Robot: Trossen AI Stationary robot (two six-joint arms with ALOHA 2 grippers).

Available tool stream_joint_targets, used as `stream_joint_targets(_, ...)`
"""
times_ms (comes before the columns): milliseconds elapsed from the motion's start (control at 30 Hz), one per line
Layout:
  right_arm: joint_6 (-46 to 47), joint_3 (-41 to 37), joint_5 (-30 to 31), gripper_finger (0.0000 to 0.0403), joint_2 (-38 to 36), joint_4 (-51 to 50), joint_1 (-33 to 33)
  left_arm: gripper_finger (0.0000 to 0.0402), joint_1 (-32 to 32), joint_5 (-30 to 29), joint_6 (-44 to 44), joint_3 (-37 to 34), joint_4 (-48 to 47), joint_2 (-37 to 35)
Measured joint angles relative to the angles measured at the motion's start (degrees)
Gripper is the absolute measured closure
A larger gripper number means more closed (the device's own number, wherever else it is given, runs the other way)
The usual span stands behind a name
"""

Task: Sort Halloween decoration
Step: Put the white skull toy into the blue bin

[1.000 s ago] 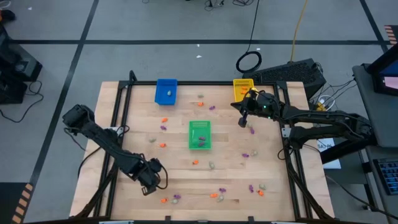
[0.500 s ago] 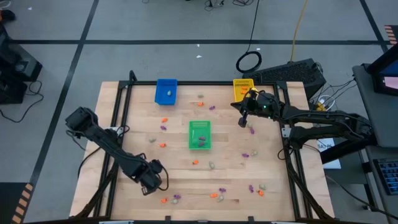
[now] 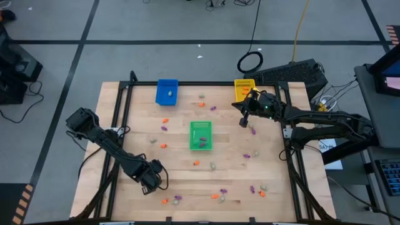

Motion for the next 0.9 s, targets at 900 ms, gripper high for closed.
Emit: stream_joint_targets(900, 0.0, 0.0, 0.0, 0.0403, 0.0, -0.1, 0.0, 0.0351, 17.6, -6.0, 8.5, -0.3, -1.4, -11.7)
